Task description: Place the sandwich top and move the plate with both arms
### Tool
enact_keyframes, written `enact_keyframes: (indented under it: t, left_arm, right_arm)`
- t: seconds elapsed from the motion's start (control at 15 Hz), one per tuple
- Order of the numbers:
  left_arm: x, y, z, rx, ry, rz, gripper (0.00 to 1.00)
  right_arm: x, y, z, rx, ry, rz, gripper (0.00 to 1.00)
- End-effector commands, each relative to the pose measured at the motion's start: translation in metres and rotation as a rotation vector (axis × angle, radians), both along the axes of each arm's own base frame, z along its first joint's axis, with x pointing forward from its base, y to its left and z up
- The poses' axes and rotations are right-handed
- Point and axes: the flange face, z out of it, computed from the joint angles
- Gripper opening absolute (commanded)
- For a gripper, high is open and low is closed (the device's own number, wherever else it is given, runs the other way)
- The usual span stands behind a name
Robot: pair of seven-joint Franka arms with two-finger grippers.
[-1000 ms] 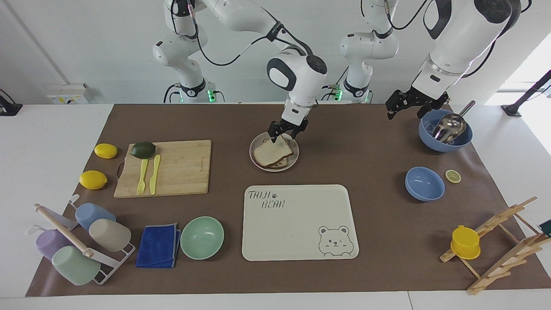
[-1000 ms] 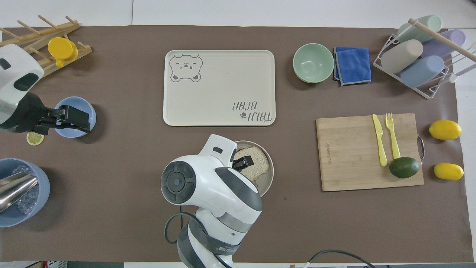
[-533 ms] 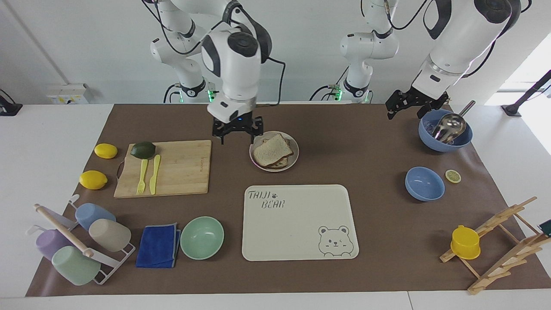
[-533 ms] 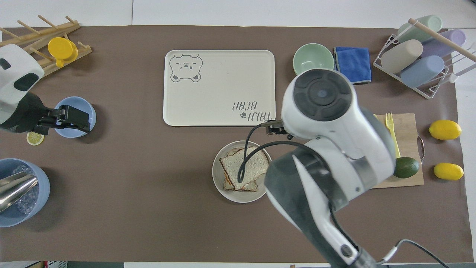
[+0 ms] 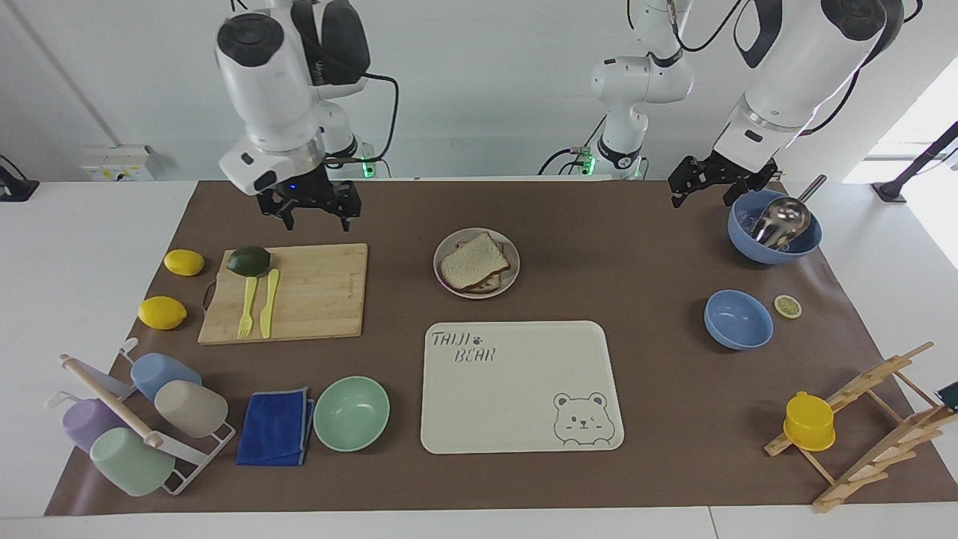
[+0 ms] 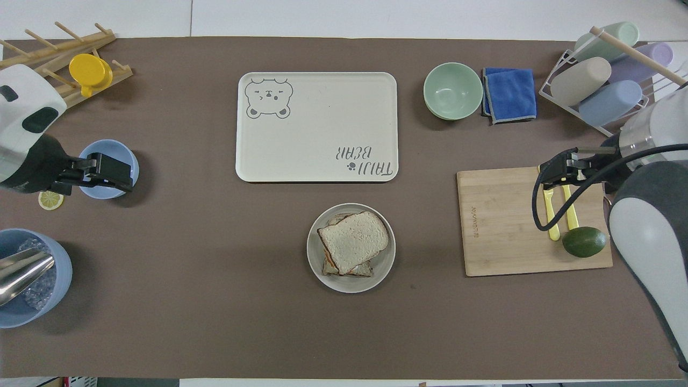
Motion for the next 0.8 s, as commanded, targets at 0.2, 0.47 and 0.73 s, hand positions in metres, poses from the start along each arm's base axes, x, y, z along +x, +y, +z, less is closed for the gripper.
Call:
enact_keyframes:
  t: [0.2, 0.47, 0.73]
  left_arm:
    - [-0.028, -0.021, -0.023, 0.016, -0.016, 0.011, 1.00]
    - [-0.046, -0.078, -0.070, 0.000, -0.023, 0.093, 1.00]
    - [-0.064, -0.116, -0.125, -0.054, 0.002, 0.104, 1.00]
  right_arm:
    - [-0.006, -0.030, 0.002, 0.025, 0.020, 0.038, 1.00]
    - [-0.005, -0.042, 0.009, 0.026, 0.014, 0.044, 1.00]
    - [0.001, -0.047, 0.004, 0.029, 0.015, 0.105, 1.00]
